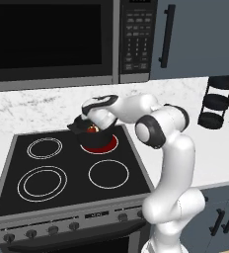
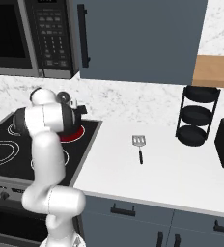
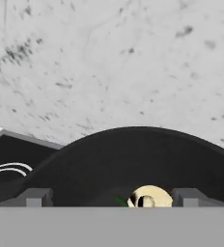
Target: Put the mushroom and bell pepper in the pot. Retrieve the spatula and lightly stir the vegetables in the pot.
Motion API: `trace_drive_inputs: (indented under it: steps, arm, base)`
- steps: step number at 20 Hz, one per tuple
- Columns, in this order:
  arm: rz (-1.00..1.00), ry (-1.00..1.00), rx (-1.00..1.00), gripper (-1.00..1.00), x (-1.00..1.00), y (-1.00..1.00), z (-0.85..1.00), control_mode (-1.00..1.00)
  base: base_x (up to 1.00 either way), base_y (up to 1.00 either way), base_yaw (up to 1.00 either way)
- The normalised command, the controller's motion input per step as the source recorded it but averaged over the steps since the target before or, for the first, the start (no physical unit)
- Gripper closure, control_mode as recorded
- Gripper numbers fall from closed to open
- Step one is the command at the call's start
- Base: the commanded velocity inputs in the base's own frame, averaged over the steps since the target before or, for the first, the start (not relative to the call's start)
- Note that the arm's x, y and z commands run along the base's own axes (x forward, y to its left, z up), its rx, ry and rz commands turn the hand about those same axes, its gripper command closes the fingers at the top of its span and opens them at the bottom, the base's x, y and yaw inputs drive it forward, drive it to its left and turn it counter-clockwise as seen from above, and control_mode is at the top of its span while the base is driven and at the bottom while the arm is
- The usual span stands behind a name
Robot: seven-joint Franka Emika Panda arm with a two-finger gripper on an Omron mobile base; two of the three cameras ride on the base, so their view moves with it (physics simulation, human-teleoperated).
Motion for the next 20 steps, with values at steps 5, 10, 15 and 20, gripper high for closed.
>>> trace_drive_inputs:
  steps: [5,10,15,20]
  arm:
    - [-0.08,-0.01,0.05,-1.0,-0.85,-0.67,0.74,-1.0]
    - [-0.17,0.12,0.06,-1.0,-0.75,-0.98,0.32,-1.0]
    - [-0.17,0.17,0.07,-1.0,-0.78,-1.0,0.11,-1.0]
    - [-0.12,0.03,0.07,-1.0,-0.94,-1.0,0.14,-1.0]
  base:
    - [0.0,0.0,0.0]
    - [0.0,0.0,0.0]
    - [0.0,0.0,0.0]
    - [0.0,0.0,0.0]
